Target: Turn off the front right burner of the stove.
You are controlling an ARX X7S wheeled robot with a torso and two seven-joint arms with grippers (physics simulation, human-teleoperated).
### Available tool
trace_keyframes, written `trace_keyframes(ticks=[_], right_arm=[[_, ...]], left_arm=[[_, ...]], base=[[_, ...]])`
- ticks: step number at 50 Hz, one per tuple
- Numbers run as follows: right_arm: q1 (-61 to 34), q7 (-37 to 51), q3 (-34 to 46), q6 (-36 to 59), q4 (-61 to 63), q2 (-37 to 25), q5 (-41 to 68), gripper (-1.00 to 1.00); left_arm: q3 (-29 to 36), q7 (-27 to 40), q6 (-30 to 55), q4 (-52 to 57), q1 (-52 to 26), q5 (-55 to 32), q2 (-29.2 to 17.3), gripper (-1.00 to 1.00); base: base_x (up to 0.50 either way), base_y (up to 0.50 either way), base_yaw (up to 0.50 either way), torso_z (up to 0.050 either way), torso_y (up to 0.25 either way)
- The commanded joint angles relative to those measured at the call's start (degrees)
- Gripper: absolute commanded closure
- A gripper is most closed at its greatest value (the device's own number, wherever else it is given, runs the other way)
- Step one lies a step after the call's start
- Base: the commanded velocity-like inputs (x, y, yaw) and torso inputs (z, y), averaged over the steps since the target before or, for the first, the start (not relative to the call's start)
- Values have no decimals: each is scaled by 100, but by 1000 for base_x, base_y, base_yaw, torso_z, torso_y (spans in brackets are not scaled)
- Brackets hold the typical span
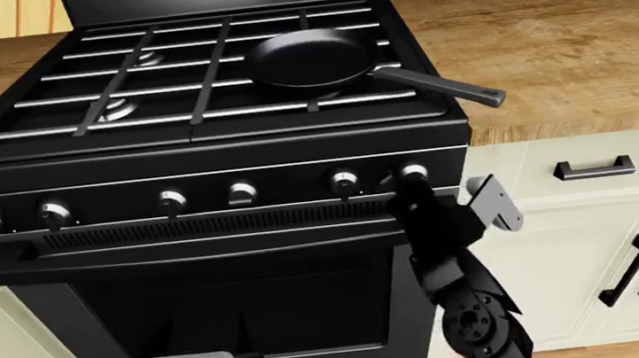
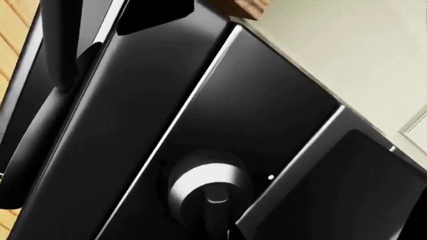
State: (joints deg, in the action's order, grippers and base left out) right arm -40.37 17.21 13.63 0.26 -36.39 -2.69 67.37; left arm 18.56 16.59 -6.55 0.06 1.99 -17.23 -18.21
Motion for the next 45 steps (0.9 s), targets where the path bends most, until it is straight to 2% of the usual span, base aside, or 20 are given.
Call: trace_keyframes(ticks=[1,22,45], right_arm=[[-694,-806,133,-53,432,78,399,100],[-834,-1021,-78,140,171,92,1432,100],[-863,-1070,-7,156,159,74,1674,100]], left_arm=[[-1,13,3,14,-5,-28,-24,-100],[22,21,18,0,-44,-61,-51,-100],[47,38,20,-1,-57,-88,-82,-100]], base=[[22,3,11,0,0],[33,3,16,0,0],[42,4,23,0,0]])
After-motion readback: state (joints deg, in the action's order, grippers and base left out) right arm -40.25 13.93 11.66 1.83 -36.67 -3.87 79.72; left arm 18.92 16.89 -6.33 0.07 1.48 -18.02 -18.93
